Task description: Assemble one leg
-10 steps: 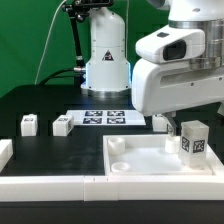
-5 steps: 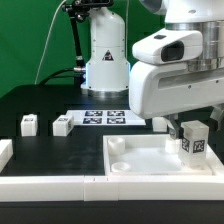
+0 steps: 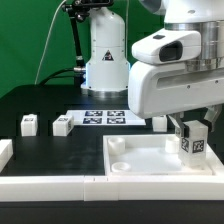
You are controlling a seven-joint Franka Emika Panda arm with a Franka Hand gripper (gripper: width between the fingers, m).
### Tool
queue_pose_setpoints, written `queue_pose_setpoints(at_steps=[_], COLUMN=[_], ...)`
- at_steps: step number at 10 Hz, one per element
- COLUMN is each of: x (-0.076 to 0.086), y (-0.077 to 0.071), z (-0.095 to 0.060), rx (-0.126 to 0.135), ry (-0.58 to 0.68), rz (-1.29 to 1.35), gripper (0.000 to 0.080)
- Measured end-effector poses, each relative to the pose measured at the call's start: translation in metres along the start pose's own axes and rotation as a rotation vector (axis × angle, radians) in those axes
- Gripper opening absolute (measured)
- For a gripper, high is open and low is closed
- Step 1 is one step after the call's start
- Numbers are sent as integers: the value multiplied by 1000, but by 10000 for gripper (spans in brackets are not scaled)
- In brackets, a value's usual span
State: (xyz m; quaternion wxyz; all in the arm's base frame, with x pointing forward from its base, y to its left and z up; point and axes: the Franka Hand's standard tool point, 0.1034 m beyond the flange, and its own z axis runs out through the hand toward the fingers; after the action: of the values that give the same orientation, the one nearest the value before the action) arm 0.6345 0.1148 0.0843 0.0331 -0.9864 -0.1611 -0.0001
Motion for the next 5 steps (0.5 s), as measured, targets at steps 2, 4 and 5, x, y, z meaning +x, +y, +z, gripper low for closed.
queue_pose_setpoints(at_steps=[2, 4, 5], x=[-1, -2, -1], y=[0, -3, -3], z=[1, 1, 1], rx=[18, 19, 17], ry=[10, 42, 45], rz=[168, 471, 601], gripper=[291, 291, 292])
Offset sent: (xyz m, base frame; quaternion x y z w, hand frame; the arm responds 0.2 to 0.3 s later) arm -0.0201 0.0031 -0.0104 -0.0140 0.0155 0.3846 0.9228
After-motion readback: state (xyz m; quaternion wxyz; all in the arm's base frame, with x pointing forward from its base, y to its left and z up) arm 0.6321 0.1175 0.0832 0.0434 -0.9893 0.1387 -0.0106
